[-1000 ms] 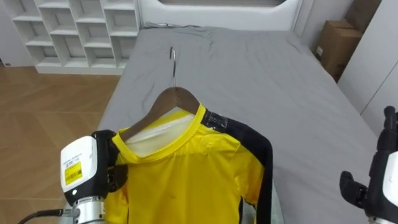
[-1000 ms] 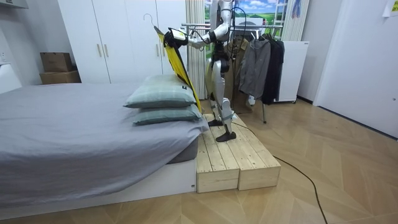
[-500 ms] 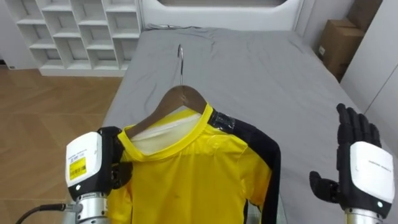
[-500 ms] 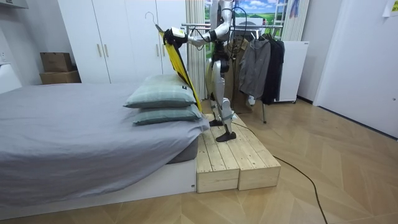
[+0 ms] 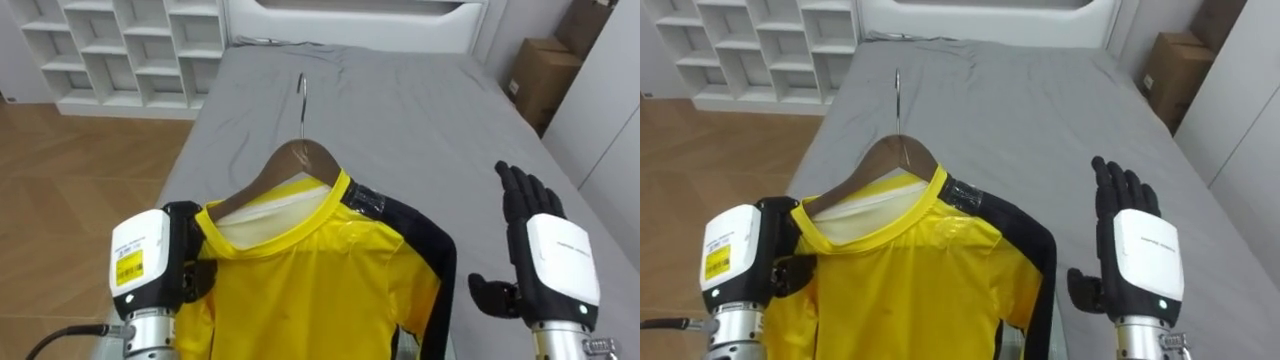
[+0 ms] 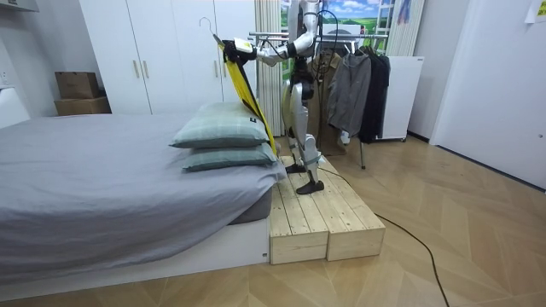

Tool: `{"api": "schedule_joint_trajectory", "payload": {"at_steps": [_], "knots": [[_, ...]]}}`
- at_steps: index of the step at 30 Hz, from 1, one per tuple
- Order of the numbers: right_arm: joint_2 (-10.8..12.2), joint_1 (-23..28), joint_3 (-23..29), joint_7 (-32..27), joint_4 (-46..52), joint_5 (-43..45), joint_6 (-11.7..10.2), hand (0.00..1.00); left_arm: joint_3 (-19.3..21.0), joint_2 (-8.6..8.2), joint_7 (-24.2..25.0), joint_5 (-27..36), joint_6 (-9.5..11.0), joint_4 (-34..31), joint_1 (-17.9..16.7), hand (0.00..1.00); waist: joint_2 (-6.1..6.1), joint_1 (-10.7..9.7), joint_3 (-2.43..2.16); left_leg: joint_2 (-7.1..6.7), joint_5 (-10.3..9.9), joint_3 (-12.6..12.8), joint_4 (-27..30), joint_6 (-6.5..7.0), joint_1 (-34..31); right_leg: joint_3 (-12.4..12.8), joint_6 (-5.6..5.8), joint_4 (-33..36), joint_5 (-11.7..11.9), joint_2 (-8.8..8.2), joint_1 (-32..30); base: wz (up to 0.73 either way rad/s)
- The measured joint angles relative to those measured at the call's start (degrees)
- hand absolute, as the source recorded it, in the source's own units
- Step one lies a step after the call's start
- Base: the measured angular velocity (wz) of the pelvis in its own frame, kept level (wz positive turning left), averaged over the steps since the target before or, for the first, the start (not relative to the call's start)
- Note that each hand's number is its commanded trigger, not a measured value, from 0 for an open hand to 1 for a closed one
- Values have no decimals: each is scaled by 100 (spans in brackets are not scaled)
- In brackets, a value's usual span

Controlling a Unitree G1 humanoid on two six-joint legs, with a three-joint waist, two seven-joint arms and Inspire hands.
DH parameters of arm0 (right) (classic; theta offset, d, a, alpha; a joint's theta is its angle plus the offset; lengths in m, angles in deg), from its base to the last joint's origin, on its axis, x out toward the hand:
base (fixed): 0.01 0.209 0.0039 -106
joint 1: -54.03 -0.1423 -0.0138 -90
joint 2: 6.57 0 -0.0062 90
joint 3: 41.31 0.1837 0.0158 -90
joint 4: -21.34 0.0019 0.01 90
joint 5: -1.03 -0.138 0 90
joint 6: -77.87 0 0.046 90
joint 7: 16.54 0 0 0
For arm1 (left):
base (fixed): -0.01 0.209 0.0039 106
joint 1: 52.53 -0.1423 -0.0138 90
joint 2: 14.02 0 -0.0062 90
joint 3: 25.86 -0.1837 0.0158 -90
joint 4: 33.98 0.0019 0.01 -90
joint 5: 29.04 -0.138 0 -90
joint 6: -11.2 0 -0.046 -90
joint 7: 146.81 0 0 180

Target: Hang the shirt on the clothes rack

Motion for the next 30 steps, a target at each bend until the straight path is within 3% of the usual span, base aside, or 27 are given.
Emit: {"api": "schedule_joint_trajectory", "payload": {"at_steps": [18,30], "knots": [[14,-5,-244,337,645,93,-169,0,0,9,-4,-728,111,-231,0,100,28,147,-2,3,0,-56,4,0,-84,-45,0,-16,0,4,-34,1],[42,-15,-743,541,646,41,-283,0,-53,-154,132,-720,198,-231,0,100,97,196,3,4,0,-66,-1,0,-63,-62,0,-13,1,3,-33,0]]}}
